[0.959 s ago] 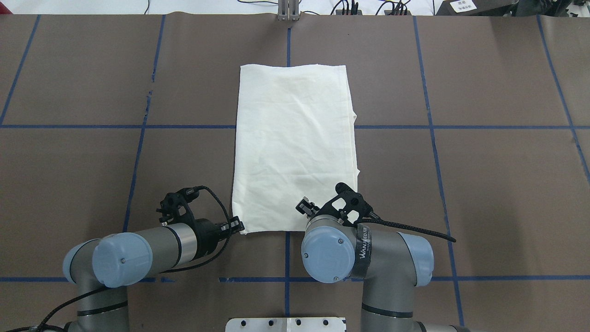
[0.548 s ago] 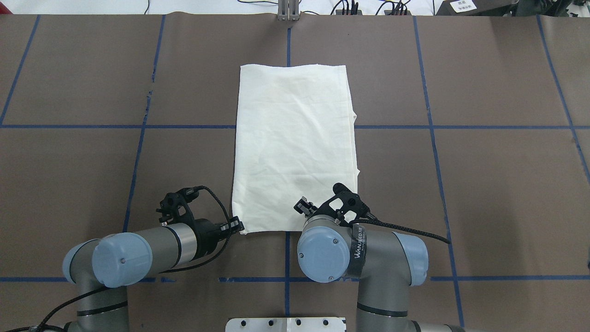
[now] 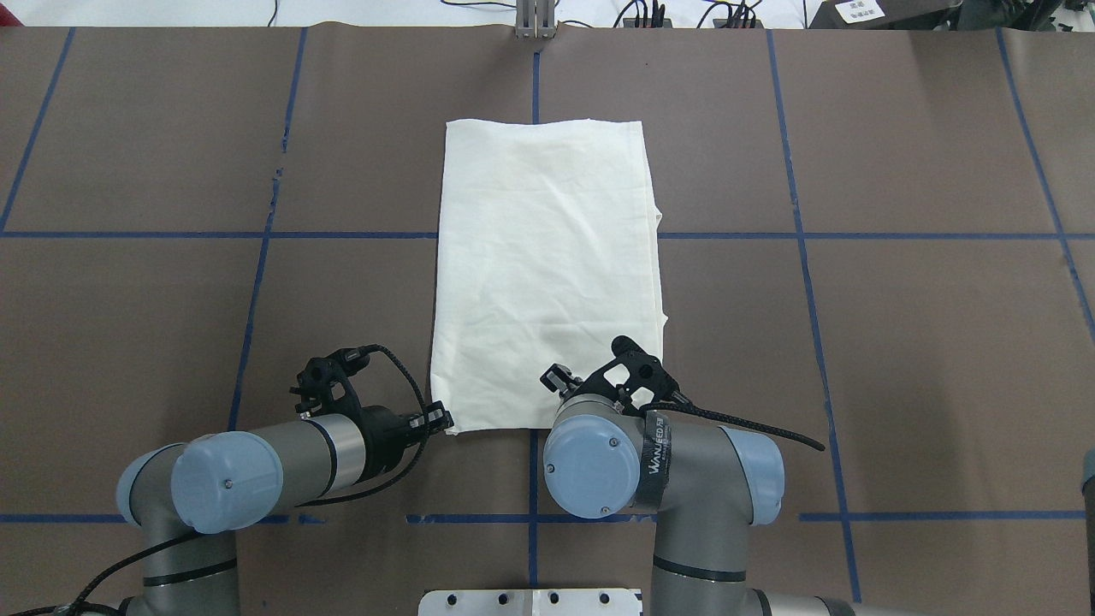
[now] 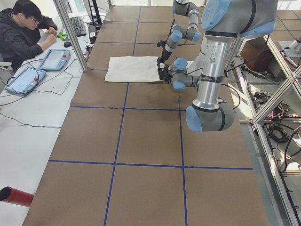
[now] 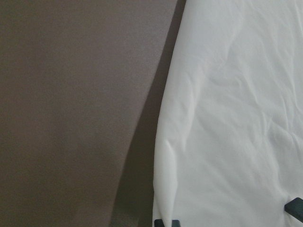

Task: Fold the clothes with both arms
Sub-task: 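Move the right gripper to the other near corner and grasp it, then lift the near edge with both grippers and fold it away from the robot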

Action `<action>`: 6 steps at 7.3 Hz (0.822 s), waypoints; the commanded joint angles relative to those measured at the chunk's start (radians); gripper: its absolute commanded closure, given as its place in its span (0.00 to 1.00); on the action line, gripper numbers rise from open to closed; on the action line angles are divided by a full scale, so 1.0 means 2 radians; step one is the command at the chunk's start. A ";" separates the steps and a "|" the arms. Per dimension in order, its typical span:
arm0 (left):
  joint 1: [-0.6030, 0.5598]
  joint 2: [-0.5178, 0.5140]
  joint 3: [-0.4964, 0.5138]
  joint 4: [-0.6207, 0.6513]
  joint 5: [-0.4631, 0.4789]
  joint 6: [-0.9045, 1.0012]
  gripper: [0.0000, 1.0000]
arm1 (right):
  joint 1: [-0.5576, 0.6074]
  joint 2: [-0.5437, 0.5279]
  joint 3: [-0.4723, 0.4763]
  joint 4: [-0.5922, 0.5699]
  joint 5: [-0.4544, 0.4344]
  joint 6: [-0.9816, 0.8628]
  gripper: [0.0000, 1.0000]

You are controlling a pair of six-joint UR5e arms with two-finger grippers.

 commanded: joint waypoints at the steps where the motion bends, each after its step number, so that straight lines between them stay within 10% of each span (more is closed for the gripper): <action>1: 0.000 0.000 0.000 0.000 0.000 0.000 1.00 | 0.008 0.001 0.002 0.005 0.000 0.004 1.00; 4: -0.002 0.000 -0.029 0.030 -0.004 0.002 1.00 | 0.016 -0.004 0.027 0.002 0.002 0.001 1.00; 6: -0.002 0.004 -0.162 0.168 -0.005 0.000 1.00 | 0.001 -0.035 0.130 -0.037 0.004 0.002 1.00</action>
